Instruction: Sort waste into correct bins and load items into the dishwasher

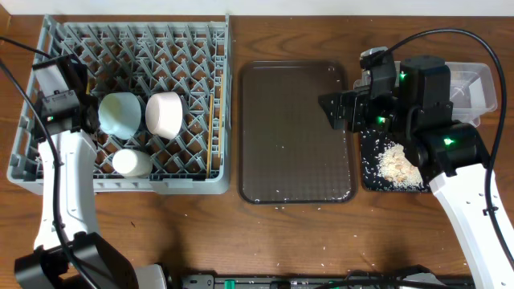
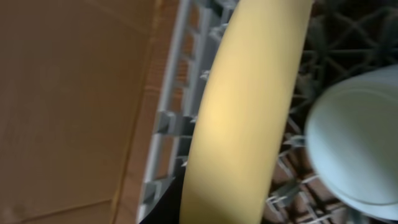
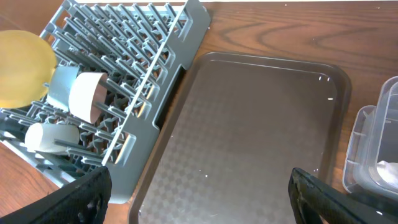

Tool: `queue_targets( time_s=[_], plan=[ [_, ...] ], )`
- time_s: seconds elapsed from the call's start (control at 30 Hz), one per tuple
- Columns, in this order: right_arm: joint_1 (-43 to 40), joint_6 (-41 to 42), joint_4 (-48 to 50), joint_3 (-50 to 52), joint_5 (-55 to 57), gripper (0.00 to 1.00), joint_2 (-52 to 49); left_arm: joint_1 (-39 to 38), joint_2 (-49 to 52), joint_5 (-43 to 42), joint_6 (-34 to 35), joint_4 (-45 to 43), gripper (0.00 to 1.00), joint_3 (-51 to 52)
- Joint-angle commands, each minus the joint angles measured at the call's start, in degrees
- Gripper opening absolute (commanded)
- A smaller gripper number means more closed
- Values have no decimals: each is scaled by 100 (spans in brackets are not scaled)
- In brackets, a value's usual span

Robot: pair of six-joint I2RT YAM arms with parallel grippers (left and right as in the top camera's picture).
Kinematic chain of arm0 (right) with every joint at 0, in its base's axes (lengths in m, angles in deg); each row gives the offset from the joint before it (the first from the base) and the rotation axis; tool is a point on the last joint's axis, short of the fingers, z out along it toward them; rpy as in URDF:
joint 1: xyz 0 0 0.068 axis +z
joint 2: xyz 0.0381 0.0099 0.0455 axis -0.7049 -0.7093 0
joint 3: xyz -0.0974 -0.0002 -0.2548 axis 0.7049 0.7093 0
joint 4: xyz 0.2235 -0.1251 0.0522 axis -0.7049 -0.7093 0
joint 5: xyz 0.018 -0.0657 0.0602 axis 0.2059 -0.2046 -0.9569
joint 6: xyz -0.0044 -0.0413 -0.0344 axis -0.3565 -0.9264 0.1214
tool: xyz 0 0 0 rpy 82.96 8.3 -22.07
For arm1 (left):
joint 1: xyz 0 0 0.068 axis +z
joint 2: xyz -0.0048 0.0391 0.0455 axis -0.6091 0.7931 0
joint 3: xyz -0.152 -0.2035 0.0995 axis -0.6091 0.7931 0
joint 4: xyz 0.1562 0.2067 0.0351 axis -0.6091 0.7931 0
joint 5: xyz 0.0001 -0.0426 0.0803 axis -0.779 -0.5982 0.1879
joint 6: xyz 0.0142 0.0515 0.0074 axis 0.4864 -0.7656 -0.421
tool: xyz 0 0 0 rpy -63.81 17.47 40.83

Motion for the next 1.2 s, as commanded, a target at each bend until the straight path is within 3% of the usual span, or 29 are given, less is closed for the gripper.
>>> queue_targets(
  time_s=[0.0,0.1,0.2,0.27,0.3,0.37,0.7,0.93,1.1,1.17],
  plan=[
    [13,24,-9,-15,31,88,2,2,-39,-321,-31,22,8,-94],
    [13,26,-4,-15,31,88,2,2,-39,-323,-26,55,14,-94],
    [13,24,-7,-15,31,88,2,0,-42,-323,-4,85,42,-94],
    [13,26,-7,-15,31,88,2,0,-42,-321,13,98,55,-94],
    [13,26,-9,-15,31,88,2,0,-44,-321,15,98,68,-94],
    [13,24,-7,-15,31,88,2,-4,-55,-319,15,103,74,-94],
    [13,24,-4,-15,31,88,2,-4,-682,-321,240,87,82,-94],
    [13,24,-4,-15,31,88,2,-4,-1491,-378,1268,74,88,-94],
    [13,26,-2,-15,31,89,2,-4,-2203,-2267,1921,352,90,-94],
    [13,24,0,-15,33,99,2,-4,-2476,-3248,2061,404,90,-94]
  ],
)
